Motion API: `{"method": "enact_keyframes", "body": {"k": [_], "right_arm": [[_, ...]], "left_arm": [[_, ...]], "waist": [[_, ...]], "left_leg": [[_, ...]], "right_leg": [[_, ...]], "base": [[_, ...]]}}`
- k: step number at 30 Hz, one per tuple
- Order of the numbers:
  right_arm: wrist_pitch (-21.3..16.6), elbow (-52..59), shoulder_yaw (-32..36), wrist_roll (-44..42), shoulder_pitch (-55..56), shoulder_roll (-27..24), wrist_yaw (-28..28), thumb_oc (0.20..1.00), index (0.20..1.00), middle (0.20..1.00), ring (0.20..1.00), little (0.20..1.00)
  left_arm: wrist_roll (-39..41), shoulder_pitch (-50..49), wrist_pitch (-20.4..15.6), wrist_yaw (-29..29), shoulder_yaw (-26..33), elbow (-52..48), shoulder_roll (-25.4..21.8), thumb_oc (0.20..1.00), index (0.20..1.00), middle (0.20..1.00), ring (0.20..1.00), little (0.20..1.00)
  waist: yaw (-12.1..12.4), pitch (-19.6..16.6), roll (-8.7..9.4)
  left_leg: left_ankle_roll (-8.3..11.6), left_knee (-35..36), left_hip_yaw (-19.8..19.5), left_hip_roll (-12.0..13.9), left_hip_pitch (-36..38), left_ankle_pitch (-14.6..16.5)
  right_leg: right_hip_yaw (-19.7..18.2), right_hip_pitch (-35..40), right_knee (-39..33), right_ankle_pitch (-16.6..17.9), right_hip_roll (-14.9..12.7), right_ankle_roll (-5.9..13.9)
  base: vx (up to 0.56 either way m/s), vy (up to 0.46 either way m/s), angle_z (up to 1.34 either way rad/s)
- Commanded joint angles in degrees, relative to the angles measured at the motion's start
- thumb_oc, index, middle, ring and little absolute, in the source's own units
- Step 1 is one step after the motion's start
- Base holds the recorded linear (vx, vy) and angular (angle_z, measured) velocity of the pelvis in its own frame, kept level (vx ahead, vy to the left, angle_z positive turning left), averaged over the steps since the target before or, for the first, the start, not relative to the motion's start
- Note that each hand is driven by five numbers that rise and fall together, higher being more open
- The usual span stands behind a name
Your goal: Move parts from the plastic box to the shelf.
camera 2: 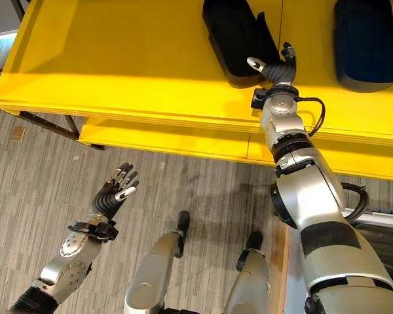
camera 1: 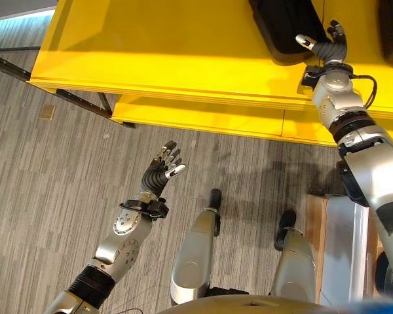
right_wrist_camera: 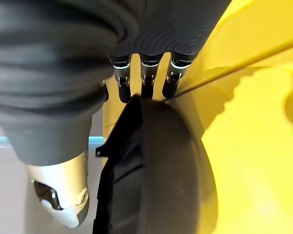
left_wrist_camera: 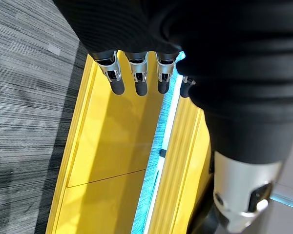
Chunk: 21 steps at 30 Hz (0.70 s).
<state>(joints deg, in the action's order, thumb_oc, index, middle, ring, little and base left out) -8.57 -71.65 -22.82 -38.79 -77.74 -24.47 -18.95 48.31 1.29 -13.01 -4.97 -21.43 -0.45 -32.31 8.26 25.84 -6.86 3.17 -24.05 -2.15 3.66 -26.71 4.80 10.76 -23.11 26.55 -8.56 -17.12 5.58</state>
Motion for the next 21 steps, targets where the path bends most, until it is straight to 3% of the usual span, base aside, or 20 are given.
{"method": "enact_keyframes", "body": {"k": [1,7,21], "right_arm": [[-2.6,5.7,1.1,-1.5,1.8,1.8,1.1,1.0,1.0,1.0,1.0,1.0],[-3.4,13.2,1.2,-1.2,5.5,4.0,0.8,1.0,1.0,1.0,1.0,1.0],[-3.5,15.7,2.2,-1.8,8.1,7.1,0.3,1.0,1.0,1.0,1.0,1.0]], "left_arm": [[-0.2,0.4,-2.8,0.0,1.7,-4.3,-1.9,1.0,1.0,1.0,1.0,1.0],[-0.2,-0.3,-3.0,-0.6,2.3,-4.5,-1.6,1.0,1.0,1.0,1.0,1.0],[-0.2,-0.8,-3.1,-1.4,3.0,-4.6,-1.1,1.0,1.0,1.0,1.0,1.0]], "waist": [[1.5,0.9,2.18],[1.4,1.3,3.04],[1.9,1.5,4.12]], "left_leg": [[3.37,-4.0,-2.8,4.9,-1.5,0.5],[3.1,-4.5,-2.8,4.7,-2.0,0.7],[2.78,-5.3,-3.2,4.4,-2.4,1.1]], "right_leg": [[-2.7,3.2,1.9,2.1,-3.2,2.28],[-2.4,3.5,1.7,2.5,-3.3,2.33],[-2.0,4.3,1.2,2.7,-3.4,2.43]], "base": [[0.0,0.0,0.0],[0.0,0.0,0.0],[0.0,0.004,0.02]]}}
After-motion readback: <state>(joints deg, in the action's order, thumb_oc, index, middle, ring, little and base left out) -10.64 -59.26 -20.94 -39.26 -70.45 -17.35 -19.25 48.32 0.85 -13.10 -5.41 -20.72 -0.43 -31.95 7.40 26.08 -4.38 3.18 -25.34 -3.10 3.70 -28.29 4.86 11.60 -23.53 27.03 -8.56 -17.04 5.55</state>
